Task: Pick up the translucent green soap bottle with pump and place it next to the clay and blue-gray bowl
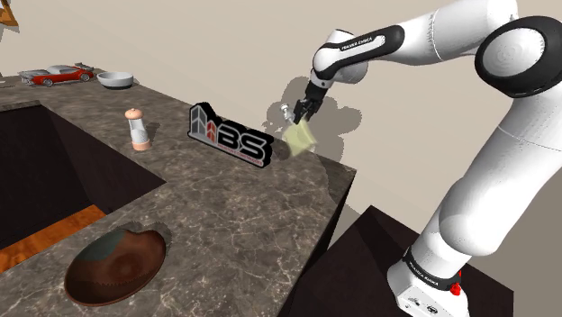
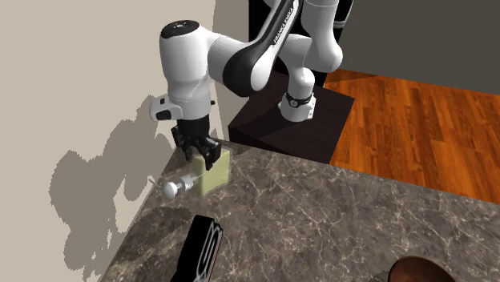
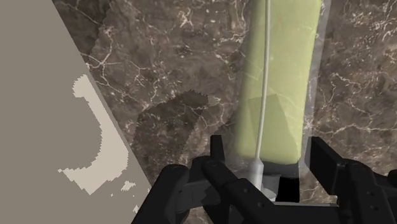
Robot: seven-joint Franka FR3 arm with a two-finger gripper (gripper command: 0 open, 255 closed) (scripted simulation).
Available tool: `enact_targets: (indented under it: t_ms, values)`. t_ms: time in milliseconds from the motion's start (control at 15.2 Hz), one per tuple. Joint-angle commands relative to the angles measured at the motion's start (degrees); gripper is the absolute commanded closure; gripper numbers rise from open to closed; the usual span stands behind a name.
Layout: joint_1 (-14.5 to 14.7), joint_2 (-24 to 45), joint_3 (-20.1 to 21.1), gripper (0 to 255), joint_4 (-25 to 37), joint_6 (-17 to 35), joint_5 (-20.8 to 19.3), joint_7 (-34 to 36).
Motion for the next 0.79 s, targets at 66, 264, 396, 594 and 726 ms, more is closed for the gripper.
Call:
enact_targets:
  t_ms: [66,264,396,594,726]
  values:
    - [-0.03,-1.01,-0.01,255,1.46,-2.40,-0.58,0.58]
    - [-0.05,-1.59,-0.01,255,3.12,-4.60,-0.98,1.06]
    - [-0.06,-1.92,-0.01,255,4.30,-6.08,-1.22,1.35]
    - [-0.07,-2.32,0.00,255,6.17,-8.31,-1.52,1.76]
    - [-0.08,-2.52,0.00,255,7.48,-9.80,-1.70,2.01]
